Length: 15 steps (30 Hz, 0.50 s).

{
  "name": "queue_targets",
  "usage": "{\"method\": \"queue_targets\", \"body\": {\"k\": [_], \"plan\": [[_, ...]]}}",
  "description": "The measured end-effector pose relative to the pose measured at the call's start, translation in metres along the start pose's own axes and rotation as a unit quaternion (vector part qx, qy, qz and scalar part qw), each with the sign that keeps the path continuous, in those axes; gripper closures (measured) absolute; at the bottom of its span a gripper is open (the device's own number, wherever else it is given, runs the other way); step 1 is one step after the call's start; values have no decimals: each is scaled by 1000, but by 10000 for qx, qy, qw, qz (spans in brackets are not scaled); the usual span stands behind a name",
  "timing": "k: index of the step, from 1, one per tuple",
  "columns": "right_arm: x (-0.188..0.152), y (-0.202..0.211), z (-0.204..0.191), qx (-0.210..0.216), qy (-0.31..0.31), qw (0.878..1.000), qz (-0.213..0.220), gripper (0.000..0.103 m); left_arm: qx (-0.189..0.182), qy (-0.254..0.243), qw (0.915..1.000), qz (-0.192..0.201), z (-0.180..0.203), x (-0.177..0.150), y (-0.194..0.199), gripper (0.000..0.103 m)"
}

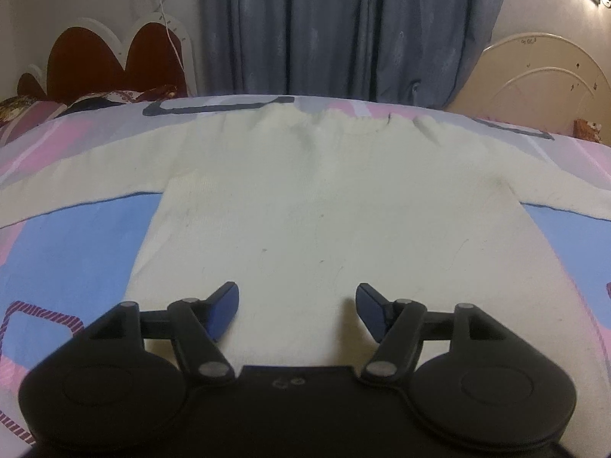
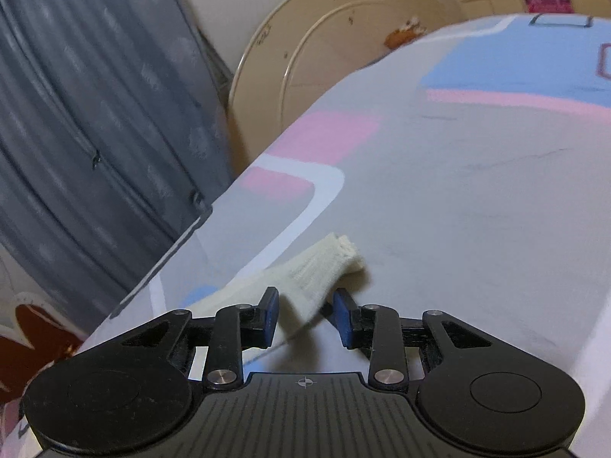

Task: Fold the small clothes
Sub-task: 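Grasp the sweater sleeve cuff with the right gripper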

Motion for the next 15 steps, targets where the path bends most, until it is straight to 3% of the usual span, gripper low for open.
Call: {"method": "queue_targets", "body": {"k": [1, 4, 7, 8, 10, 12, 15], "plan": [[6, 4, -6, 48, 134, 9998, 113, 101, 17, -14, 10000, 1, 0, 1, -1, 37], [24, 40, -23, 486, 608, 9942, 738, 101, 85, -48, 10000, 17, 1, 4, -4, 35], [18, 60, -16, 568, 994, 9877, 1064, 101, 114, -41, 9999, -54, 0, 1, -9, 35], [11, 48, -3, 345, 985, 9910, 840, 101, 96, -24, 9999, -82, 0, 0, -10, 35], [-3, 11, 22, -364, 815, 9960, -79, 101, 80, -60, 9999, -136, 0, -1, -11, 35], [-9, 10, 36, -175, 539, 9983, -121, 101, 94, -142, 9998, -135, 1, -1, -10, 33], [-8, 14, 31, -287, 645, 9975, -86, 101, 93, -116, 9998, -152, -3, -1, -11, 30]]}}
Point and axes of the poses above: each gripper's, at about its wrist camera, not at the fingertips, and y roughly against the way its jaws point, z to its right, x to its top, the point moved 1 cm from there along -y, roughly the way its jaws point, and after that the axes turned 14 degrees about -x, right-handed, at the moved point
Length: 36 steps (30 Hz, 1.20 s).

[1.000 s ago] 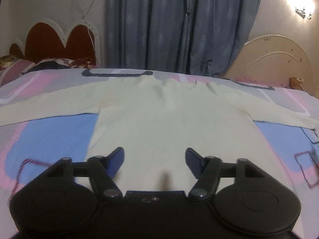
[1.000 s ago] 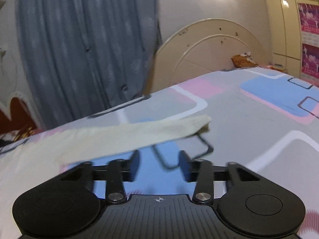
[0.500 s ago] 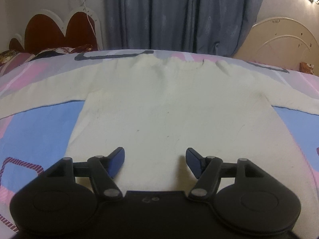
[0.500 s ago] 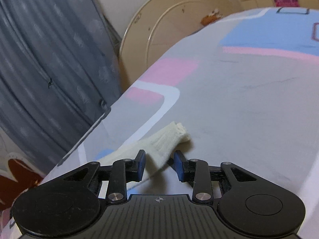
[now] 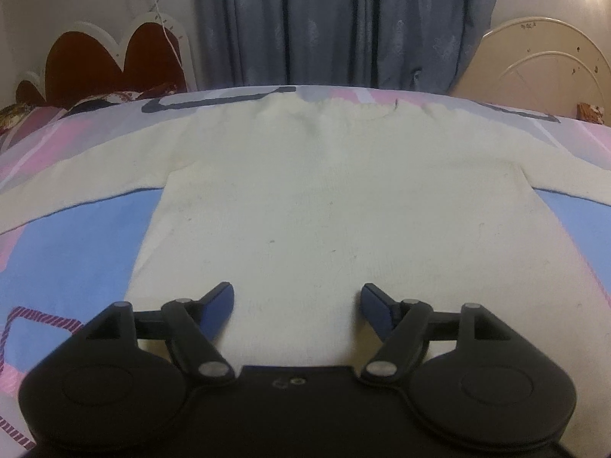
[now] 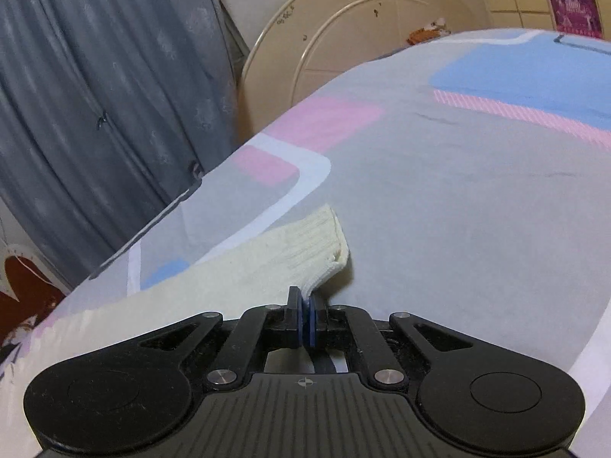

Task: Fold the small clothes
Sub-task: 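Grasp the sweater sleeve cuff with the right gripper, then fold the held sleeve across the sweater body with the right gripper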

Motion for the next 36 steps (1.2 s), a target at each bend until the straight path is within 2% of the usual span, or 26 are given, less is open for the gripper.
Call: {"method": "queue_targets", "body": {"k": [3, 5, 7, 9, 10, 11, 13, 17, 18, 19, 21, 23, 29, 31, 33, 35, 36], "plan": [[5, -3, -11, -134, 76, 9999, 29, 101, -27, 41, 10000, -5, -3, 1, 0, 29], [7, -2, -27, -312, 364, 9987, 163, 101, -49, 76, 10000, -10, -4, 2, 0, 28], [6, -2, -49, -299, 578, 9973, 331, 101, -143, 245, 9996, -19, -10, 3, 0, 28], [2, 5, -82, -103, 865, 9948, 519, 101, -154, 428, 9989, 62, -18, 3, 4, 25], [1, 2, -98, 12, 980, 9936, 563, 101, -128, 476, 9987, 91, -24, 3, 6, 17], [-3, 5, -118, 192, 1118, 9918, 595, 101, -82, 507, 9986, 110, -28, 4, 8, 15], [-18, 13, -168, 623, 1459, 9853, 634, 101, -170, 539, 9983, 138, -36, 5, 12, 14], [-66, 26, -272, 1522, 2108, 9645, 458, 101, -233, 598, 9978, 150, -55, 7, 16, 14], [-82, 31, -297, 1751, 2291, 9566, 414, 101, -233, 584, 9979, 158, -60, 8, 17, 20], [-97, 36, -319, 1915, 2470, 9491, 393, 101, -279, 612, 9976, 189, -65, 9, 19, 32], [-132, 49, -362, 2280, 2870, 9297, 372, 101, -337, 708, 9967, 202, -76, 9, 23, 49], [-163, 58, -391, 2481, 3203, 9134, 386, 101, -347, 771, 9962, 231, -87, 7, 28, 52], [-238, 50, -455, 2796, 3780, 8824, 182, 101, -312, 1056, 9934, 324, -121, -1, 40, 56], [-256, 50, -460, 2846, 3892, 8761, 82, 101, -344, 1142, 9922, 373, -129, -2, 42, 56], [-266, 50, -469, 2835, 4054, 8688, 208, 101, -429, 1218, 9907, 430, -133, 0, 41, 54], [-264, 54, -466, 2902, 4098, 8645, 227, 75, -593, 1268, 9887, 538, -132, 8, 37, 52], [-258, 56, -459, 2935, 3972, 8691, 285, 73, -722, 1274, 9874, 601, -129, 16, 32, 51]]}}
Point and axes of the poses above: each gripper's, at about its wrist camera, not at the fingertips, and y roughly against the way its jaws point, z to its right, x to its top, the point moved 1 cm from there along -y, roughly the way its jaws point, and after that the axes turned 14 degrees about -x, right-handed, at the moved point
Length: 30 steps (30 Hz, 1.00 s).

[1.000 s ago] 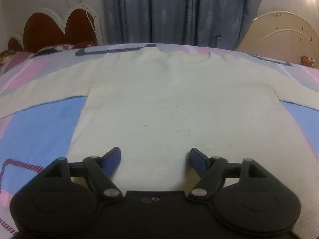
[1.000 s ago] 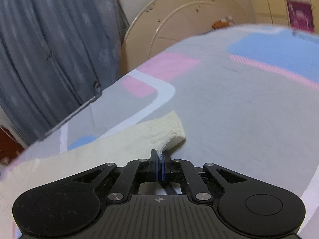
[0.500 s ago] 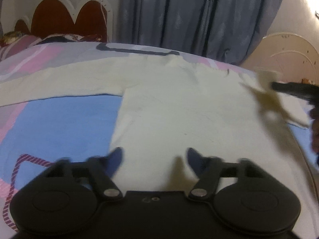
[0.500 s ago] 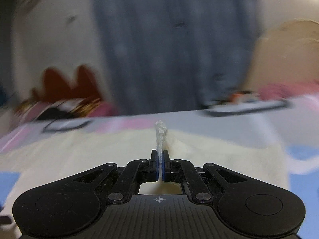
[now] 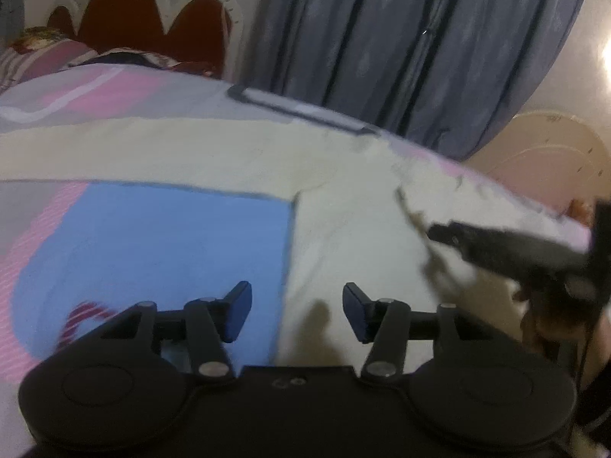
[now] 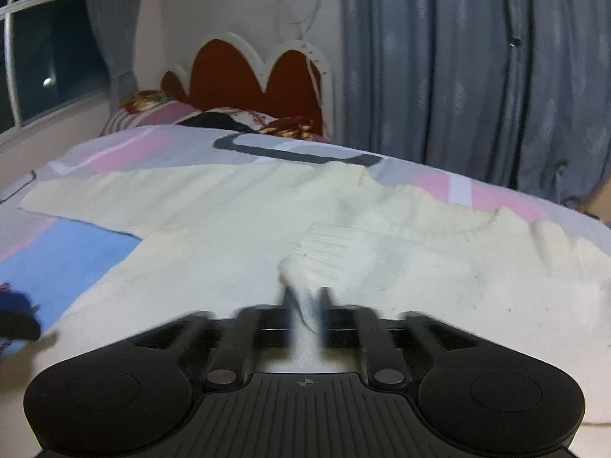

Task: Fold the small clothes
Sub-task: 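Fold the held sleeve across the sweater body with the right gripper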

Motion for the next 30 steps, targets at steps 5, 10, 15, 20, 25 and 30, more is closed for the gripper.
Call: {"method": "queue_targets", "body": {"k": [5, 10, 15, 20, 25, 30], "plan": [[-15, 34, 50, -609, -727, 9955, 49, 84, -798, -42, 9968, -49, 36, 29, -55, 61], [-30, 60, 102, -939, -1504, 9840, -177, 89, -906, 183, 9939, -608, 53, 45, -131, 67], [-43, 68, 128, -972, -1946, 9756, -283, 89, -829, 121, 9945, -630, 64, 58, -162, 70], [-54, 74, 140, -1026, -2234, 9685, -392, 89, -1032, -45, 9943, -268, 66, 70, -154, 99], [-56, 80, 142, -1052, -2225, 9686, -353, 89, -657, -183, 9976, 131, 33, 83, -125, 99], [-62, 80, 140, -1071, -2250, 9679, -321, 89, -470, 35, 9989, -62, 6, 73, -126, 99]]}}
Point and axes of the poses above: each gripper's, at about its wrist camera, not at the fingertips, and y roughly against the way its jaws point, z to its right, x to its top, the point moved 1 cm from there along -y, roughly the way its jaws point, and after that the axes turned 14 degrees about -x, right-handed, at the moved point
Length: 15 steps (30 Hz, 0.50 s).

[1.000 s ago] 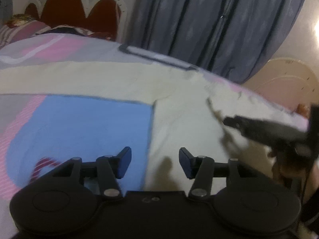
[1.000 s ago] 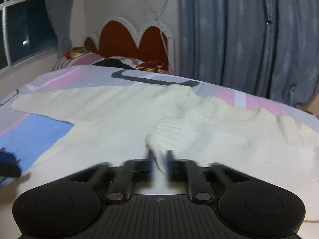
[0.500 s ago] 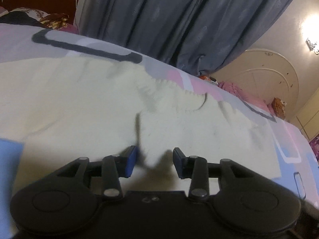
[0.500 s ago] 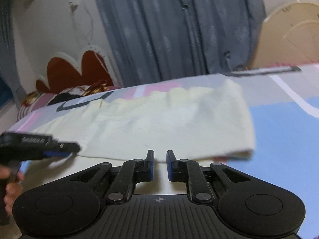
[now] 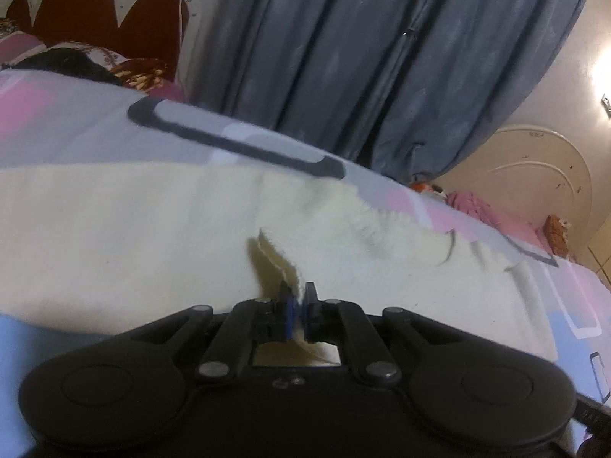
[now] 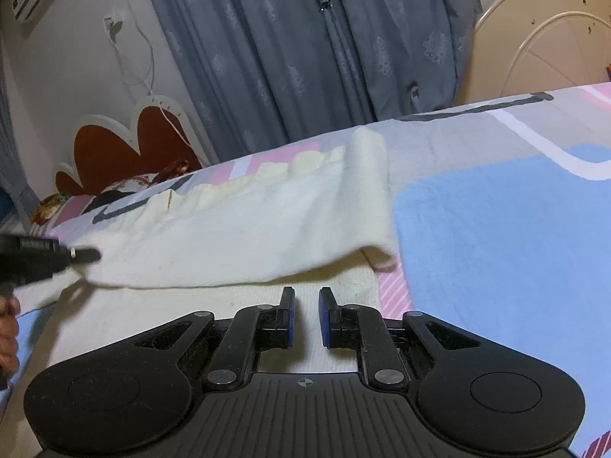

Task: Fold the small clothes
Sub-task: 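Fold the held sleeve across the sweater body with the right gripper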

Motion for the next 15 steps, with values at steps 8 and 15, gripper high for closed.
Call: {"method": "queue_targets", "body": {"k": [8, 15], "plan": [[-4, 1, -2, -47, 71, 10000, 12, 89, 160, -102, 9997, 170, -2, 0, 12, 99], [-3, 2, -2, -52, 79, 10000, 8, 89, 225, -183, 9996, 25, -11, -2, 1, 93]]}}
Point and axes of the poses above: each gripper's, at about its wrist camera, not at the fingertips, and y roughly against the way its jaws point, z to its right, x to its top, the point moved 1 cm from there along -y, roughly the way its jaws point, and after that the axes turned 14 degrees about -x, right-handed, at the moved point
